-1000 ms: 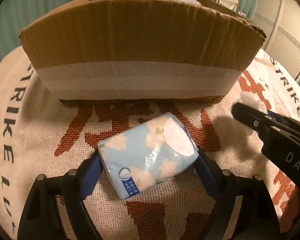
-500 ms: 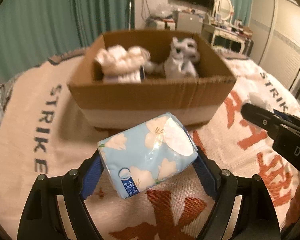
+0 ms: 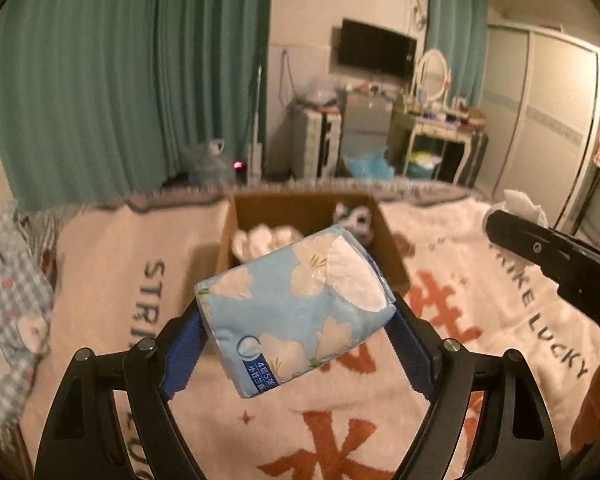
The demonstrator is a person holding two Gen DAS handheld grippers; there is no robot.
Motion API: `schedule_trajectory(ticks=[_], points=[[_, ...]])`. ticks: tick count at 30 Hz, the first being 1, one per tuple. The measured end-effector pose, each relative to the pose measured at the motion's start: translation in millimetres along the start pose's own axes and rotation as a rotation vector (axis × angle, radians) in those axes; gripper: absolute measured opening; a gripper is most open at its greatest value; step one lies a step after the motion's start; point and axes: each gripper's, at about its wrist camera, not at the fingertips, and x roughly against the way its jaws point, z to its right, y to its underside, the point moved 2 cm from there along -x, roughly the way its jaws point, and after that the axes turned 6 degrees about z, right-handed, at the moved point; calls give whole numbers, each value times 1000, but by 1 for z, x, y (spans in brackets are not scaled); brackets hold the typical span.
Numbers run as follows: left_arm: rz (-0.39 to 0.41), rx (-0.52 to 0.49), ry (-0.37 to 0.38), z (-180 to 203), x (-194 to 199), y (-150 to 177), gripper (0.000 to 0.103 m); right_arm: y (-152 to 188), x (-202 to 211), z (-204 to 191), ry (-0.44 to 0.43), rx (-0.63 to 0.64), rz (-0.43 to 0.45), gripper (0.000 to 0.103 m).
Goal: Organize soft objects
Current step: 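Carry the tissue ball and tissue pack into the box and open both tools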
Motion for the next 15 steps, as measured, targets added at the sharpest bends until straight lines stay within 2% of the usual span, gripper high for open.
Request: schedule_trajectory(ticks=[7,12,15], points=[[82,-36,-27,-11,-1,-39,83,-45,-3,-12,-23,-4,63,33],[93,-46,-39,-20,-29,-53,83,-67,-33,-13,-49,-10,76,33],[81,-68,-39,-21,-55,-52,83,-67,-66,-13,-38,12,44,33]])
